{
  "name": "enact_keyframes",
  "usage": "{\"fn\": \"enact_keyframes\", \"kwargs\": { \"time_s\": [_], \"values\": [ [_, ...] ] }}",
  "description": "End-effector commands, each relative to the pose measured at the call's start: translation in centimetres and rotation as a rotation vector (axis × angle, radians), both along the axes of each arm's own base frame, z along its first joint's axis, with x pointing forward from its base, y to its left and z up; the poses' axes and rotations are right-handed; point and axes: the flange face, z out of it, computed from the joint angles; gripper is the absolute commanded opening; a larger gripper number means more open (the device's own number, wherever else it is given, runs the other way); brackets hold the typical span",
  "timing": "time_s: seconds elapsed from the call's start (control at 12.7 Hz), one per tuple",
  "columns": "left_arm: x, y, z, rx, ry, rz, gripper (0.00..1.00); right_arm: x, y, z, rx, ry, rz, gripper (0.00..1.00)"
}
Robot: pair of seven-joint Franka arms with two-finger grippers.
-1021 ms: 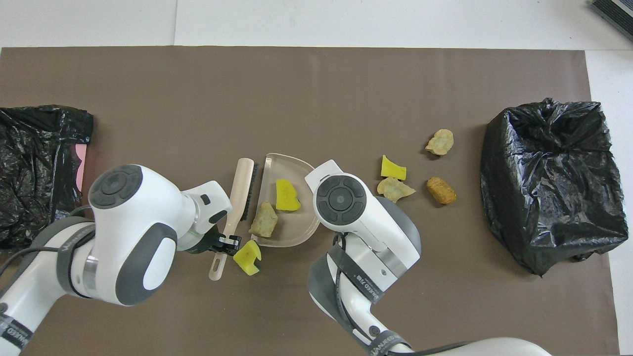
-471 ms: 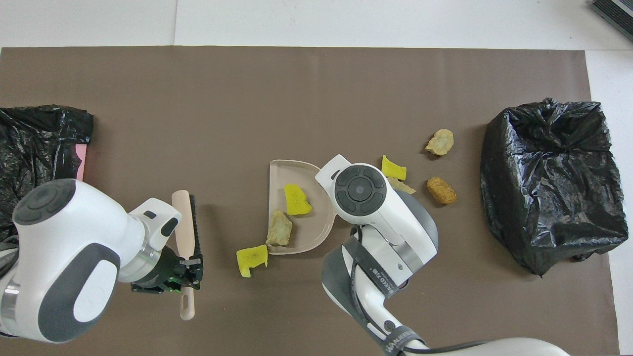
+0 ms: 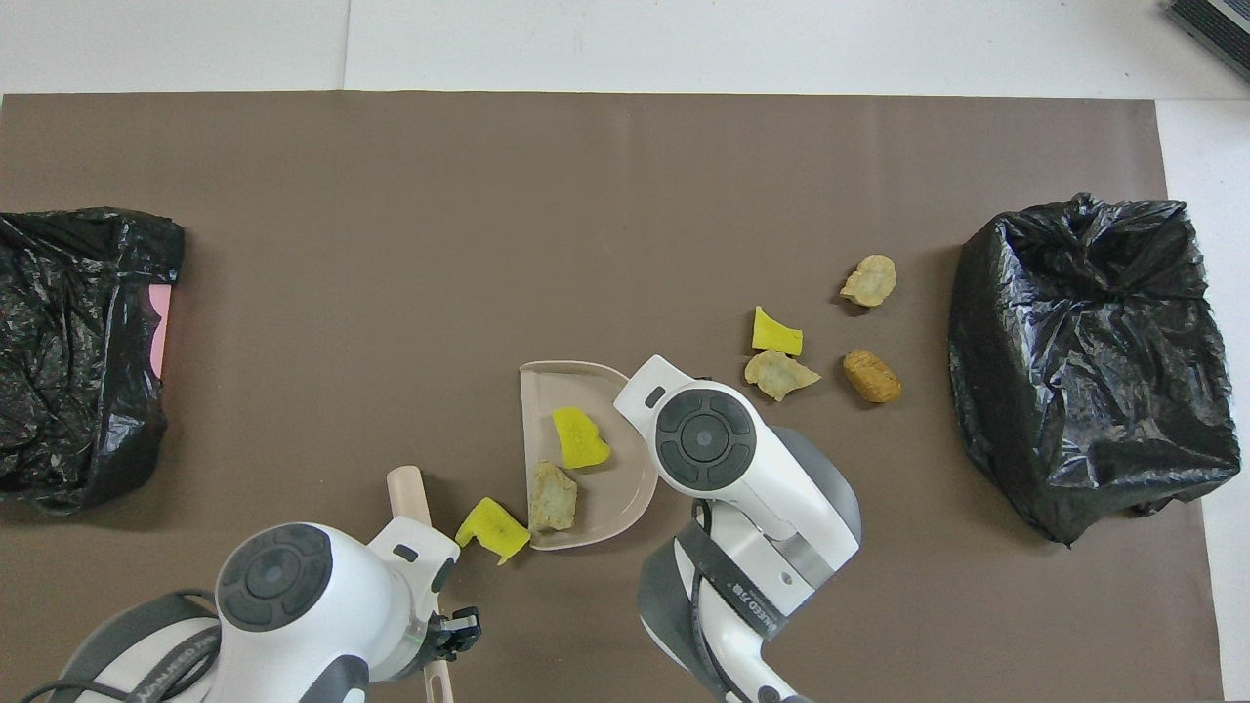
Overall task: Sweep and dump trash in bin
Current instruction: 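Sweep the sponge pieces into the dustpan with the brush in the left gripper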
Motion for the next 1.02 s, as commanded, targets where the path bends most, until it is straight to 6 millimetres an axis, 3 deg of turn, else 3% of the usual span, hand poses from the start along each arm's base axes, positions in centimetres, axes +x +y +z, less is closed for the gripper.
{"fn": "enact_keyframes", "kwargs": {
  "time_s": [0.0, 0.31, 0.71, 0.94],
  "values": [
    [-0.9, -0.9, -0.5, -0.032, -0.042, 0.021, 0.00, -0.7, -0.7, -0.1, -0.012, -0.008, 0.041, 0.00],
    [-0.3, -4.4, -1.8, -0.118, -0.119, 0.024, 0.00, -0.4, -1.2, -0.4, -0.012, -0.006, 0.029, 0.00],
    [6.1, -8.3, 0.0, -0.196, -0.196, 0.054, 0.00, 0.4, -2.4, -0.7, -0.014, -0.005, 0.007, 0.00],
    [7.8, -8.9, 0.4, -0.228, -0.249, 0.055, 0.00, 1.8, -4.5, -0.8, -0.023, 0.006, 0.017, 0.00]
  ]
}}
